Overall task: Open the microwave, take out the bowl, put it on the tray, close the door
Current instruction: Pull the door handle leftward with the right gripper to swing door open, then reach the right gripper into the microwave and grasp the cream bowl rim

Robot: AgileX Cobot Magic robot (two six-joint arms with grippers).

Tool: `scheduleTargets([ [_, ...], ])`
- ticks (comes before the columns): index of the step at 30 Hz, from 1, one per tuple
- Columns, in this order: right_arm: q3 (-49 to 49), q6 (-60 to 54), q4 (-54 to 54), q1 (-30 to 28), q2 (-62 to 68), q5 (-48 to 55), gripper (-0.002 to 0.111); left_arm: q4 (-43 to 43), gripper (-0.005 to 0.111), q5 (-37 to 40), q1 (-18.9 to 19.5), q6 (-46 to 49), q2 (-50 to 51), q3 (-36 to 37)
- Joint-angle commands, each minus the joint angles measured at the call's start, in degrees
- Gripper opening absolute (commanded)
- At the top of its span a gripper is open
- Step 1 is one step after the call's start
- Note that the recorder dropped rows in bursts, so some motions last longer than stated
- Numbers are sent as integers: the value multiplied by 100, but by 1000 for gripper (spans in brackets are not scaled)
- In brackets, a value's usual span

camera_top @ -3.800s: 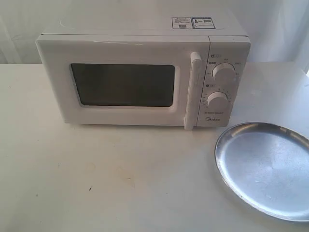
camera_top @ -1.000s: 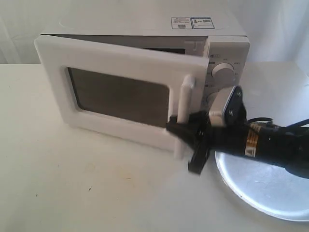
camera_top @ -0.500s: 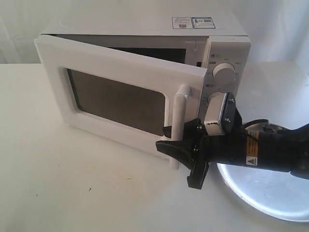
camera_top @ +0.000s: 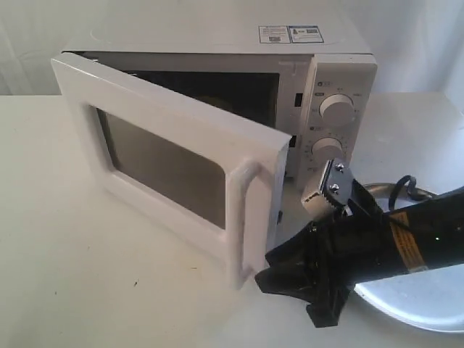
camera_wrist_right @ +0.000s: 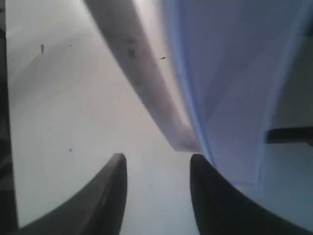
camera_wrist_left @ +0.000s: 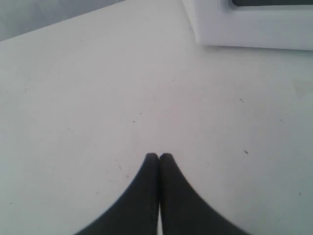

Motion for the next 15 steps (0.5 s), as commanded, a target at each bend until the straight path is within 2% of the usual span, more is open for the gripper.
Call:
scheduleTargets([
  [1,244,2081,-270,8,-675,-63,34,-22,0,-4,-23,-19,-19,12],
  [2,263,2070,-270,8,-758,159,31,-22,0,-4,-23,-19,-19,12],
  [4,252,2080,-199,8,-1018,1868,5,-22,0,-4,-23,-19,-19,12],
  [5,252,2080,96,8,-1028,2230,0,-22,0,-4,-23,-19,-19,12],
  [6,201,1857,1132,8,-1028,2920,0,-22,0,-4,-23,-19,-19,12],
  [7,156,1576,1580,8,-1007,3038,0,-22,0,-4,-23,-19,-19,12],
  [8,15,762,2151,8,-927,2892,0,-22,0,-4,-23,-19,-19,12],
  [9,-48,555,2251,8,-875,2700,0,-22,0,-4,-23,-19,-19,12],
  [11,-366,-63,2276,88,-599,1524,0,-22,0,-4,-23,-19,-19,12],
  [12,-605,-802,2292,272,-308,856,0,-22,0,-4,-23,-19,-19,12],
  [15,-968,-2212,2415,574,134,350,0,-22,0,-4,-23,-19,-19,12],
])
